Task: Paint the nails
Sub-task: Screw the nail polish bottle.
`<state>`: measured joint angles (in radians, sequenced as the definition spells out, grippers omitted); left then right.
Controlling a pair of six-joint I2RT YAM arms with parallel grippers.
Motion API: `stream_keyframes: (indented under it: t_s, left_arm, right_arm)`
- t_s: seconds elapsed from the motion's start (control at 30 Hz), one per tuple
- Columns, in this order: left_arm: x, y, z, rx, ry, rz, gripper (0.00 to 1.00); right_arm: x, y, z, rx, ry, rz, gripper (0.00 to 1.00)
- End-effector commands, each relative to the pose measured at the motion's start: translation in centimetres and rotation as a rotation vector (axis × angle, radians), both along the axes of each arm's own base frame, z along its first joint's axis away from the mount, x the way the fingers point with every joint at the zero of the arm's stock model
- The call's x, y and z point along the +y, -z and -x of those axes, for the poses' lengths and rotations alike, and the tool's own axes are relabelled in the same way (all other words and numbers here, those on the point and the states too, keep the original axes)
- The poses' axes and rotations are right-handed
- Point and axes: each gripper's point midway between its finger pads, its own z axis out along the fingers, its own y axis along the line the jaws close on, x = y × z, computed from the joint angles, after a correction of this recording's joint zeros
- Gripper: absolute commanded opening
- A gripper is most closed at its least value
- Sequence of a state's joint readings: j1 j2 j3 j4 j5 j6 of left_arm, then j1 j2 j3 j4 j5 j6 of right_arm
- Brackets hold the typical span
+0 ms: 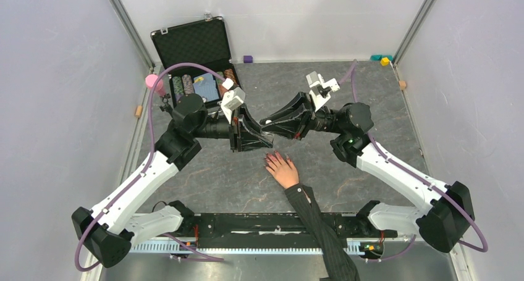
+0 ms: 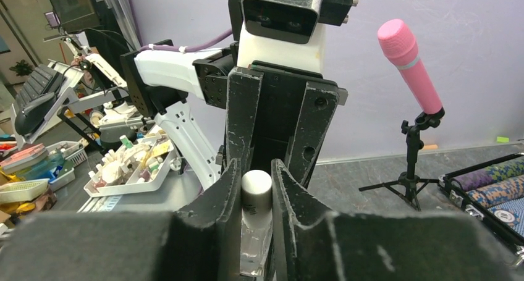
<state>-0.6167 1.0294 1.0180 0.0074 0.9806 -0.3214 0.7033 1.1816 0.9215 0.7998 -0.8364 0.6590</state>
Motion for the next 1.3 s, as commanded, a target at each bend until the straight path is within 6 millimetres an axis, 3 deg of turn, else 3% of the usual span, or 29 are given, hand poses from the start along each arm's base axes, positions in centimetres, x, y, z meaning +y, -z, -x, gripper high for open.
stream_keyframes:
  t_s: [0.0, 0.2, 0.47, 0.7, 1.0, 1.27]
  left_arm:
    - [0.2, -1.0, -0.1, -0.024, -0.016, 0.017, 0.02]
    - [0.6, -0.8, -0.9, -0.041, -0.080, 0.004, 0.02]
    - [1.3, -0.1, -3.5, -0.068, -0.244, -0.032, 0.02]
    - [2.4, 2.2, -7.5, -0.074, -0.458, -0.103, 0.02]
    - [3.0, 3.8, -9.6, -0.054, -0.572, -0.133, 0.02]
    - [3.1, 4.9, -10.3, -0.041, -0.598, -0.163, 0.02]
  right_arm:
    - [-0.1, -1.3, 0.4, -0.024, -0.023, -0.026, 0.17]
    - [0.2, 0.4, -0.1, 0.010, -0.003, 0.030, 0.00]
    - [0.5, 4.0, -2.5, 0.128, 0.117, 0.165, 0.00]
    - [0.4, 8.4, -6.4, 0.332, 0.350, 0.311, 0.00]
    - [1.6, 13.1, -8.0, 0.517, 0.557, 0.407, 0.00]
    - [4.0, 13.7, -8.5, 0.590, 0.617, 0.396, 0.00]
